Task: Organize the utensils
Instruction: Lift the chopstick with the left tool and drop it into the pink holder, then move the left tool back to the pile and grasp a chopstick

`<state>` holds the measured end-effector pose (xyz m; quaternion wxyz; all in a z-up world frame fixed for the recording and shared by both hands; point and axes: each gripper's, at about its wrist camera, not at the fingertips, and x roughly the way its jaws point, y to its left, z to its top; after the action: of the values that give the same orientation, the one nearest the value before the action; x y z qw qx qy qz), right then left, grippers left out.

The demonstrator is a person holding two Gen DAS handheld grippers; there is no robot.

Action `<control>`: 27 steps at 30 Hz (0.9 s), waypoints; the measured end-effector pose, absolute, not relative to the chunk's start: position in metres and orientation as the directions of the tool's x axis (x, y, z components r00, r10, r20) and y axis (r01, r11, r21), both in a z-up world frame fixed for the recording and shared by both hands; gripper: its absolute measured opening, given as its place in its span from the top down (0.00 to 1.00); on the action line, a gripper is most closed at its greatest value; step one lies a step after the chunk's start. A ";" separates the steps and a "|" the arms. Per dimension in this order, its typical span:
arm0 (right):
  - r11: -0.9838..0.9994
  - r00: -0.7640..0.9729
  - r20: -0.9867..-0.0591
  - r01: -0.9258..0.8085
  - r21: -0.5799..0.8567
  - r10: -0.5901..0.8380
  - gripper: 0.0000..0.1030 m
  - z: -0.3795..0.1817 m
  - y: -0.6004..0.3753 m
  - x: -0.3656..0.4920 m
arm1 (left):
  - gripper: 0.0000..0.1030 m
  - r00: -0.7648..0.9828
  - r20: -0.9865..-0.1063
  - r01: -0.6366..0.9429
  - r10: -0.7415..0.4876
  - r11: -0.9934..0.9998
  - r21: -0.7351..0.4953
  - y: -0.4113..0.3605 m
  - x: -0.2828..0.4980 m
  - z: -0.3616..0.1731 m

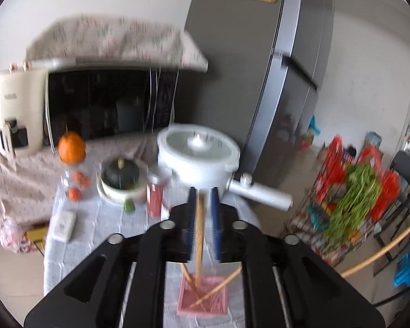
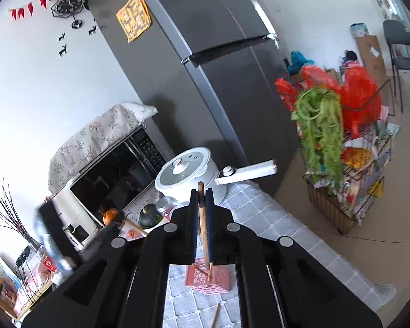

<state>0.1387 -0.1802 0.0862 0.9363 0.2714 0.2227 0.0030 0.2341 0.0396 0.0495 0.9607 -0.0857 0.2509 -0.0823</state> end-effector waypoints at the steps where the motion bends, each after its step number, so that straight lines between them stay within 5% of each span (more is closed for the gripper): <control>1: 0.852 0.898 -0.421 0.114 0.510 0.132 0.95 0.085 -0.178 0.142 | 0.84 0.858 -0.472 0.112 -0.201 0.971 -0.209 0.043 0.234 0.045; 9: 0.873 0.875 -0.465 0.119 0.473 0.132 0.95 0.076 -0.156 0.176 | 0.75 0.883 -0.424 0.111 -0.203 0.967 -0.230 0.070 0.218 0.054; 18: 0.875 0.827 -0.546 0.159 0.458 0.136 0.89 0.043 -0.136 0.226 | 0.69 0.861 -0.472 0.089 -0.189 0.970 -0.226 0.082 0.220 0.038; 20: 0.874 0.826 -0.551 0.177 0.452 0.118 0.63 0.039 -0.134 0.227 | 0.66 0.857 -0.482 0.090 -0.185 0.973 -0.213 0.081 0.218 0.033; 22: 0.877 0.838 -0.539 0.198 0.438 0.080 0.48 0.037 -0.134 0.220 | 0.60 0.855 -0.486 0.091 -0.181 0.975 -0.202 0.080 0.216 0.030; 27: 0.911 0.837 -0.546 0.253 0.325 -0.038 0.37 0.036 -0.132 0.199 | 0.47 0.848 -0.501 0.093 -0.173 0.979 -0.181 0.076 0.204 0.024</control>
<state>0.1989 -0.1325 0.0356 0.9381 0.1959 0.2749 -0.0775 0.2044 0.0756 0.0236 0.9584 -0.0749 0.2667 -0.0695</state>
